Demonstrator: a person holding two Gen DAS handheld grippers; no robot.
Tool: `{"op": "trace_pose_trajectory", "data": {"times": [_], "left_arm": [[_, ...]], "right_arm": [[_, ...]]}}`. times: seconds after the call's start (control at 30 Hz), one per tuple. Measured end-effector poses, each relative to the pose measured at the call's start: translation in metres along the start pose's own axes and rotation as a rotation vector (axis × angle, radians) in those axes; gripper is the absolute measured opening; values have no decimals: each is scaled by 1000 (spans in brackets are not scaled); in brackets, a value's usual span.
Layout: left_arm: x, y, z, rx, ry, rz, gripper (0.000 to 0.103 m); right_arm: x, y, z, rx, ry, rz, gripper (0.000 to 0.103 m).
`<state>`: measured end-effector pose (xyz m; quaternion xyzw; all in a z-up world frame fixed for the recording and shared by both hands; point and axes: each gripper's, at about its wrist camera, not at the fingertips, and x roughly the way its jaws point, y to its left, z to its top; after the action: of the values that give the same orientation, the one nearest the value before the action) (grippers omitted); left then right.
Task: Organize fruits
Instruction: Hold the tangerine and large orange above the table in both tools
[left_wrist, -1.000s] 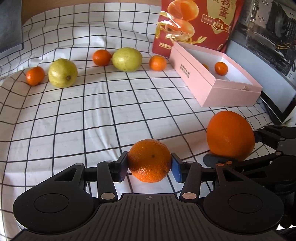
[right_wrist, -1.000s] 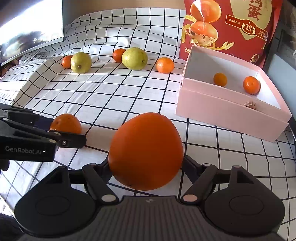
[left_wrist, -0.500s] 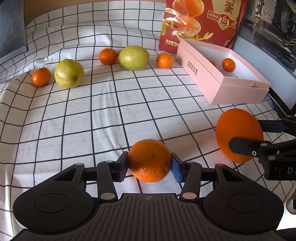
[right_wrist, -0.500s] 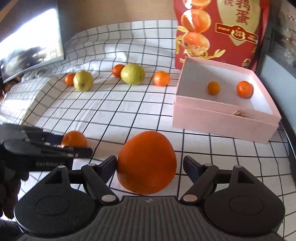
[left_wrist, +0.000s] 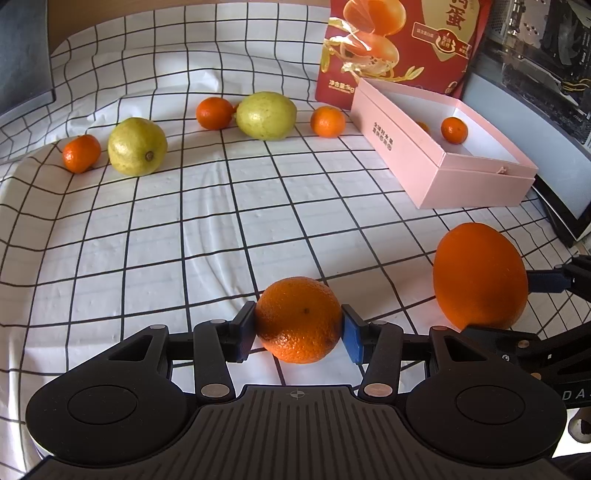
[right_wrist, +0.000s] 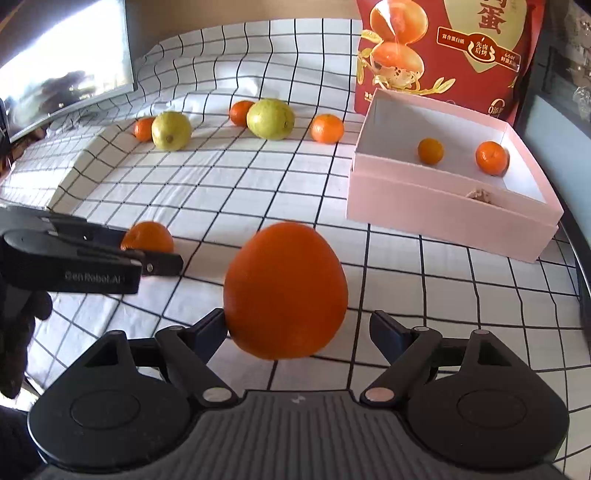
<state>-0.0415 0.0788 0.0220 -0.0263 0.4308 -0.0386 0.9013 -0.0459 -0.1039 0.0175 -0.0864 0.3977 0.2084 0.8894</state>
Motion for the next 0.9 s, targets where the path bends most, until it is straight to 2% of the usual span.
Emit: {"op": "trace_pose_trajectory", "data": {"times": [0.4,0.53,0.67,0.9], "left_arm": [[-2,4,0,2,1,13,53],[-4,12,-2,-5,-2,48,53],[-4,23,1,-18,5,61,53],[-5,25,-3,-7,-11,69,53]], "right_arm": [[-7,-2,4,43,-34,31,83],[-8,-2,8,61,-56,34,83],[7,1,14,78,-40,32,83],[38,6,21,106,-18,-19,85]]}}
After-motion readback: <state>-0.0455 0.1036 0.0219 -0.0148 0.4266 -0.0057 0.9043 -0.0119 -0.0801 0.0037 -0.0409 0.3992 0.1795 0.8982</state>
